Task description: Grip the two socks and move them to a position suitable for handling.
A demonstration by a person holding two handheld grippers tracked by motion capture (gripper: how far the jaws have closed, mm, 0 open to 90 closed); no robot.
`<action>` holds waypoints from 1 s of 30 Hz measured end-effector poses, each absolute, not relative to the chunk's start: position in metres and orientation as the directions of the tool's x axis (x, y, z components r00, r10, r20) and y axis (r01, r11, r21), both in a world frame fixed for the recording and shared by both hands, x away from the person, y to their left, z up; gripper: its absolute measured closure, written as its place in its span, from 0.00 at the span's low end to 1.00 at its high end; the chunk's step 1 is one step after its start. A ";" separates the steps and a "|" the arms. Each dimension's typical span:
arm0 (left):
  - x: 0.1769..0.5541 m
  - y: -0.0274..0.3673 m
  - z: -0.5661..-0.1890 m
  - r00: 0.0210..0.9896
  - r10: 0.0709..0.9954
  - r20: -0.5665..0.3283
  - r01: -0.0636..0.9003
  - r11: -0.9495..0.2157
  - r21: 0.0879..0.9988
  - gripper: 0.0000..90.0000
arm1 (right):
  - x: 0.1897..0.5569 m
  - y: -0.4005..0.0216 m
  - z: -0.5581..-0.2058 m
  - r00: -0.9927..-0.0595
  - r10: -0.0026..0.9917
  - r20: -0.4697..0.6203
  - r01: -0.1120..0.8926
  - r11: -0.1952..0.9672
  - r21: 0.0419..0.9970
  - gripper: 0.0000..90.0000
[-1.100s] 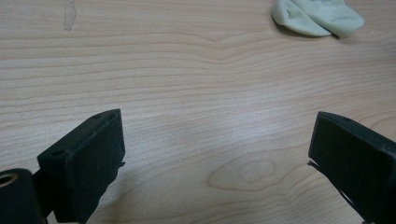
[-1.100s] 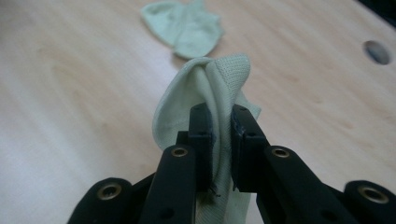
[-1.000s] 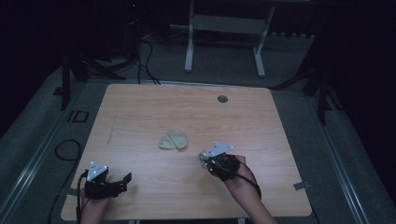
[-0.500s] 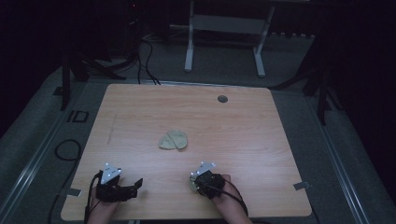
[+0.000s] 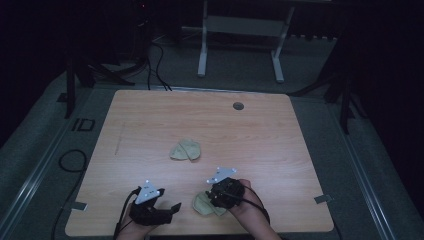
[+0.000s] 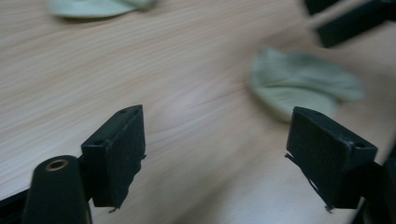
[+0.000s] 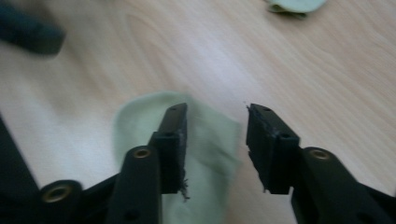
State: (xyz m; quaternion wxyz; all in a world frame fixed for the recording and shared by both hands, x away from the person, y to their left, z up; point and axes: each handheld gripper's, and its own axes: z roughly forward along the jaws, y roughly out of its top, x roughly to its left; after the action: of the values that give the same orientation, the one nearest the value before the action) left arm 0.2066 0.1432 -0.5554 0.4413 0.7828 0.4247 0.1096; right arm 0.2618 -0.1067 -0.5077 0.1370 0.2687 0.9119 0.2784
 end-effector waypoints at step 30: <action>0.235 0.082 -0.567 0.690 0.705 -0.165 0.590 -0.415 0.693 0.97 | 0.263 -0.104 -0.535 -0.879 0.473 -0.057 0.380 0.770 0.513 0.99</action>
State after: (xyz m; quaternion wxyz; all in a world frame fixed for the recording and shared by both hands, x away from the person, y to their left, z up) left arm 0.2347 0.0824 -0.5675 0.3783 0.8377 0.3864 0.0759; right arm 0.2627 -0.1044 -0.5351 0.0918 0.2278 0.9362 0.2514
